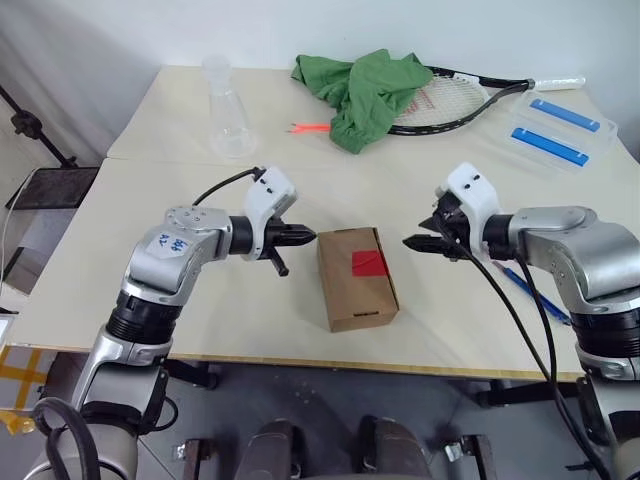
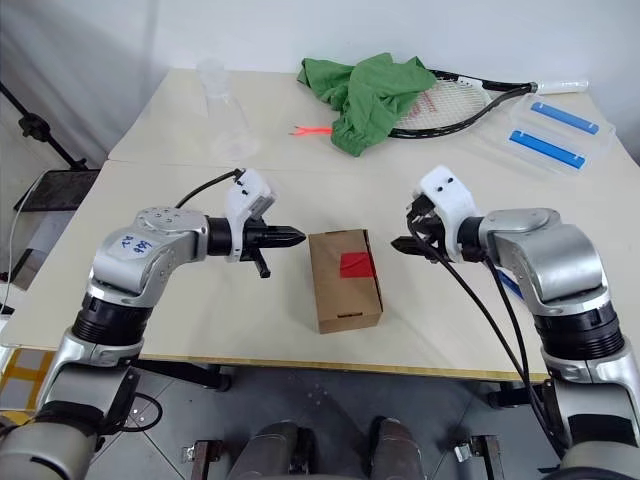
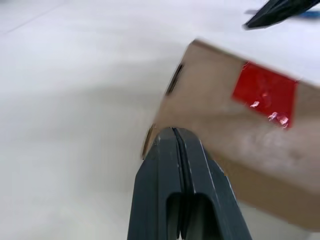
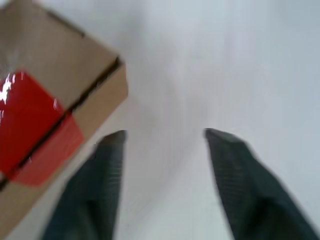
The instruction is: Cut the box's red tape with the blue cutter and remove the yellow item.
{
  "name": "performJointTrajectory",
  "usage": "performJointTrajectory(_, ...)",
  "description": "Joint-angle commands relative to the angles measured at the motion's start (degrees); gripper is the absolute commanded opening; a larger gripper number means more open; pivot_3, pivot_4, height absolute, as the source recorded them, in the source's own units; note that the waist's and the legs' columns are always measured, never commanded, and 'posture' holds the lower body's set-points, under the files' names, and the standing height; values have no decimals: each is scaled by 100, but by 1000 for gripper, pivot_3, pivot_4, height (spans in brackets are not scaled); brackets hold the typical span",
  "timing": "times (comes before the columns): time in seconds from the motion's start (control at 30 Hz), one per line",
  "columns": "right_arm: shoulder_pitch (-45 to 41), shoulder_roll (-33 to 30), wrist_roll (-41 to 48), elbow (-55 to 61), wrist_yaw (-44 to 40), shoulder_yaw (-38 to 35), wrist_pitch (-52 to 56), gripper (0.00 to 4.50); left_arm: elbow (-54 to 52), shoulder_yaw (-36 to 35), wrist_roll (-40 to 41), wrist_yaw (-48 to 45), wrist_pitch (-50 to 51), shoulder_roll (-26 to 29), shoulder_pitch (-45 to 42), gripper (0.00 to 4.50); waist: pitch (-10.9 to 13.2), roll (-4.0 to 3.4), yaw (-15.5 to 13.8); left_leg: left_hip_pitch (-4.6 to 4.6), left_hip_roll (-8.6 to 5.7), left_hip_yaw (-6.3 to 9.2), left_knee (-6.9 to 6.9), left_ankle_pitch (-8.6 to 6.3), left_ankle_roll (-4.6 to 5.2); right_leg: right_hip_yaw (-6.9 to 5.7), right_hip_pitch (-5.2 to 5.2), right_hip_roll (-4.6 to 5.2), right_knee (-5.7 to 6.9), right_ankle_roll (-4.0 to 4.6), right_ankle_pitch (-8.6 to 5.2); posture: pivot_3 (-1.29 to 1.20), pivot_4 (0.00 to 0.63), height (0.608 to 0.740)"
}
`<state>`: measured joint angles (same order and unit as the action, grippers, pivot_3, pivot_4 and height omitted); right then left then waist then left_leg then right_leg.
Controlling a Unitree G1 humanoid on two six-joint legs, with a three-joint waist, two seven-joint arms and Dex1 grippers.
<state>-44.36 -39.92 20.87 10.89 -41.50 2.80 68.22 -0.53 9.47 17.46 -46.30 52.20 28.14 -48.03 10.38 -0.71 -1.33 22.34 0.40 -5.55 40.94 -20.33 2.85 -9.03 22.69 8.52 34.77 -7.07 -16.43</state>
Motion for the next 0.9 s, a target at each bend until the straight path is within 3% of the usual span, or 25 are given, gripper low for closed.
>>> performJointTrajectory(0.03, -214, 347, 190, 179, 328, -313, 214, 4042, 38, 143, 71, -226, -294, -159, -272, 0, 0, 0, -1, 0, -1, 1, 0, 0, 0, -1, 0, 0, 1, 0, 0, 0, 150, 740)
performJointTrajectory(0.07, -230, 465, 181, 139, 424, -313, 225, 4431, 91, 248, 7, -238, -375, -223, -287, 0, 0, 0, 0, -1, -1, 0, -1, 0, 0, 0, 0, 0, 1, 0, 0, 0, 150, 740)
performJointTrajectory(0.23, -36, 738, 172, 151, 707, -232, 197, 4431, -9, 563, -78, -200, -425, -462, -178, 0, 0, 0, -5, 4, -7, 2, -4, 0, 0, -1, 6, 0, 1, 0, 0, 0, 150, 740)
performJointTrajectory(0.47, 227, 807, 150, -38, 912, -280, 82, 4431, -39, 847, -308, -230, -612, -394, 78, 0, 0, 0, 13, 3, -4, 0, -6, 0, 0, 0, 7, -1, 1, 0, 0, 0, 150, 740)
performJointTrajectory(0.9, 552, 348, -128, -781, 671, 190, -535, 4431, -231, 840, -353, -262, -625, -223, 301, 0, -2, 1, -12, -13, -4, 2, -4, 0, 0, 4, -9, 1, 3, 0, 0, 0, 150, 740)
